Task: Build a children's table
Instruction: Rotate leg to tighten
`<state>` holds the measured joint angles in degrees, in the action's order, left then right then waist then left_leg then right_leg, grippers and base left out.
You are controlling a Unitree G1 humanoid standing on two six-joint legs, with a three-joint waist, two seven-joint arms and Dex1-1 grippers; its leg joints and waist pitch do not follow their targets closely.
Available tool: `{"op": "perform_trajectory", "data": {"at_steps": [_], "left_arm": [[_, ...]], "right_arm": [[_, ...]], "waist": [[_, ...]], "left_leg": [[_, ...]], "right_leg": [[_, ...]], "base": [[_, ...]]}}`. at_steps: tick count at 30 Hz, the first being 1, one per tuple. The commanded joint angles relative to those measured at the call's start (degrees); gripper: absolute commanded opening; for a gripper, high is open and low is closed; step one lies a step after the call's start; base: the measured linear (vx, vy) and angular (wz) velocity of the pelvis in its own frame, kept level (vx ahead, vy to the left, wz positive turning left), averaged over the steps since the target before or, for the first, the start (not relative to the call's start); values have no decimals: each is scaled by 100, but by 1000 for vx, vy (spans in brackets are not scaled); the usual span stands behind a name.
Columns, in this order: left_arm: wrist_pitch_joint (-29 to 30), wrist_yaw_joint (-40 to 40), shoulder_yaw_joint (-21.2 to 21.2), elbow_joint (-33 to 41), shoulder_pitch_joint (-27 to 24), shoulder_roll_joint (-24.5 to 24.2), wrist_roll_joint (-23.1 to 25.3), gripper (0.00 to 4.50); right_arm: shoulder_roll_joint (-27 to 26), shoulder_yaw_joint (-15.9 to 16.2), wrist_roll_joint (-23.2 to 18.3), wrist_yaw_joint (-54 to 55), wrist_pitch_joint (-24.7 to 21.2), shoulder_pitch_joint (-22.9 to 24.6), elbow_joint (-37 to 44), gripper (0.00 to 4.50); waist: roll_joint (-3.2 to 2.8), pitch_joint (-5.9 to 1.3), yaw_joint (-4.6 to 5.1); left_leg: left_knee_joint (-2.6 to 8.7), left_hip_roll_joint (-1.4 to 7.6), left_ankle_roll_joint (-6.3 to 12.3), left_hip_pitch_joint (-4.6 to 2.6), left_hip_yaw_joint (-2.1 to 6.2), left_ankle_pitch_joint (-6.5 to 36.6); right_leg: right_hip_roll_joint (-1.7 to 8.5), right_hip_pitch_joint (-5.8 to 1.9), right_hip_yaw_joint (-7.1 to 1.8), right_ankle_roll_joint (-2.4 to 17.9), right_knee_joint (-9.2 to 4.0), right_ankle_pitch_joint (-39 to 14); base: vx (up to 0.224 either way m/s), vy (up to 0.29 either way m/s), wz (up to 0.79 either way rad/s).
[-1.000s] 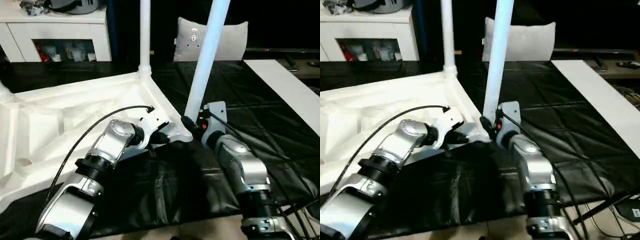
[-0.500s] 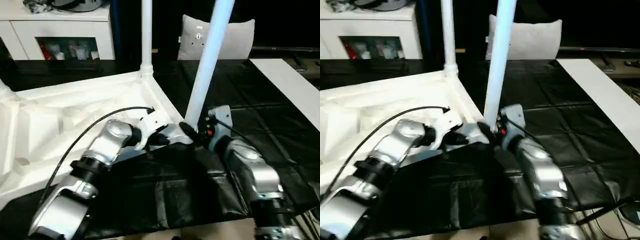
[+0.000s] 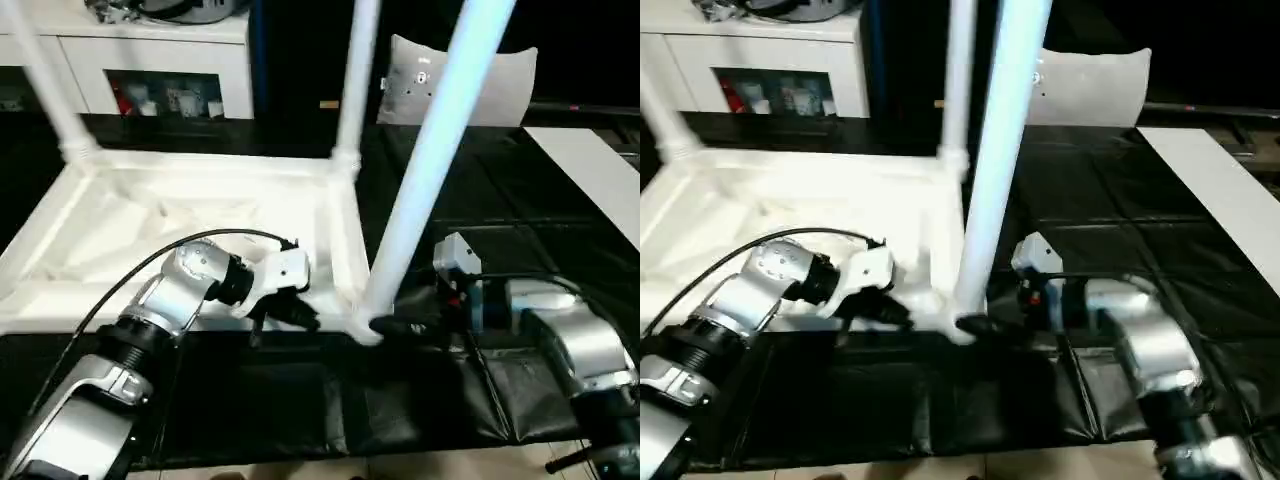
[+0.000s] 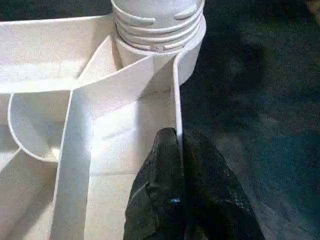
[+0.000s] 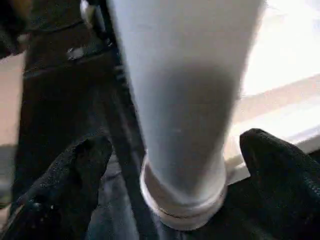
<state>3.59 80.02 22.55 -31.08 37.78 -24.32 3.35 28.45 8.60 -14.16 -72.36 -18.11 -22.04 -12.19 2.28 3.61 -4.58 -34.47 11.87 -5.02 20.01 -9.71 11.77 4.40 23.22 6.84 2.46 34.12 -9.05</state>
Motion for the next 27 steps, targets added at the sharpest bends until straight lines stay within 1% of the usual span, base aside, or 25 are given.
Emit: {"op": "perform_trajectory", "data": {"at_steps": [1,2,3,4,6,7,8,9,10,11,12,14,15,16,17,18,19,22,24,27], "left_arm": [[-160,405,159,196,139,37,-155,0],[-196,552,192,239,135,0,-190,0],[-208,741,244,325,118,-54,-236,0],[-208,741,244,325,118,-54,-236,0],[-187,831,260,391,104,-85,-273,0],[-187,845,263,402,102,-90,-278,0],[-196,870,270,423,97,-103,-281,0],[-206,888,279,439,93,-114,-278,0],[-206,888,279,439,93,-114,-278,0],[-224,913,277,442,92,-121,-266,0],[-253,958,274,424,103,-132,-265,0],[-264,975,275,417,108,-137,-270,0],[-273,994,281,427,108,-149,-281,0],[-273,994,281,427,108,-149,-281,0],[-272,996,281,433,106,-150,-282,0],[-280,988,281,426,112,-146,-277,0],[-281,983,280,423,115,-145,-276,0],[-279,981,286,427,116,-150,-277,0],[-271,981,283,428,115,-151,-273,0],[-220,965,266,422,111,-136,-279,0]], "right_arm": [[62,75,-59,-237,103,-90,-94,432],[58,105,-83,-342,127,-136,-155,415],[47,149,-128,-476,107,-195,-223,415],[47,149,-128,-476,107,-195,-223,415],[64,230,-159,-589,67,-240,-248,385],[69,247,-165,-613,56,-245,-248,385],[74,275,-171,-645,55,-253,-241,377],[74,293,-189,-680,36,-259,-233,361],[74,293,-189,-680,36,-259,-233,361],[70,305,-202,-737,20,-270,-238,341],[66,339,-230,-885,-10,-297,-276,341],[62,349,-236,-943,-9,-307,-296,316],[66,380,-268,-1029,-32,-299,-291,316],[66,380,-268,-1029,-32,-299,-291,305],[73,394,-285,-1042,-58,-293,-278,305],[91,431,-304,-1074,-113,-282,-258,289],[99,445,-306,-1084,-132,-279,-252,278],[113,465,-338,-1104,-213,-269,-233,257],[112,472,-354,-1131,-275,-253,-211,234],[96,484,-392,-1198,-444,-216,-161,219]], "waist": [[-15,-421,29],[-9,-421,6],[-5,-426,-11],[-20,-431,-34],[-14,-434,-46],[-15,-434,-45],[5,-428,-41],[-5,-426,-50],[-3,-424,-50],[-2,-424,-52],[9,-425,-53],[7,-421,-53],[20,-420,-48],[14,-416,-53],[13,-417,-52],[2,-416,-52],[10,-412,-49],[7,-410,-48],[-6,-404,-48],[-6,-403,-47]], "left_leg": [[378,175,399,-8,-1,671],[380,179,401,-8,-2,641],[380,186,403,-10,-2,616],[383,199,397,-24,0,591],[383,206,397,-24,0,554],[384,205,389,-20,3,550],[385,201,395,-14,-2,558],[384,199,381,-19,-1,571],[383,192,371,-15,-4,583],[382,189,364,-12,-3,586],[380,184,365,-7,-4,594],[381,185,376,-2,-4,598],[380,185,371,1,-5,590],[382,186,372,-4,-4,594],[384,189,370,-5,0,577],[385,190,375,-8,0,569],[384,189,377,-3,-1,574],[387,189,370,-3,1,575],[386,184,353,-4,-1,604],[392,192,342,-7,4,613]], "right_leg": [[438,-362,-371,905,-422,-1707],[434,-360,-368,901,-416,-1694],[434,-357,-367,912,-403,-1663],[435,-354,-368,948,-390,-1595],[428,-354,-368,991,-360,-1438],[427,-358,-365,997,-354,-1430],[426,-358,-365,989,-362,-1450],[436,-357,-368,966,-368,-1519],[436,-358,-367,937,-380,-1578],[435,-360,-365,922,-379,-1605],[432,-365,-363,875,-387,-1683],[431,-363,-360,859,-394,-1716],[427,-358,-360,842,-397,-1734],[429,-355,-359,845,-396,-1738],[428,-356,-359,842,-392,-1721],[426,-353,-359,855,-392,-1704],[423,-353,-358,854,-392,-1701],[424,-355,-355,845,-398,-1735],[428,-351,-358,835,-406,-1766],[423,-351,-359,863,-396,-1715]], "base": [[0,0,0],[0,0,0],[0,0,0],[0,0,0],[0,0,0],[0,0,0],[0,0,0],[0,0,0],[0,0,0],[0,0,0],[0,0,0],[0,0,0],[0,0,0],[0,0,0],[0,0,0],[0,0,0],[0,0,0],[0,0,0],[0,0,0],[0,0,0]]}}
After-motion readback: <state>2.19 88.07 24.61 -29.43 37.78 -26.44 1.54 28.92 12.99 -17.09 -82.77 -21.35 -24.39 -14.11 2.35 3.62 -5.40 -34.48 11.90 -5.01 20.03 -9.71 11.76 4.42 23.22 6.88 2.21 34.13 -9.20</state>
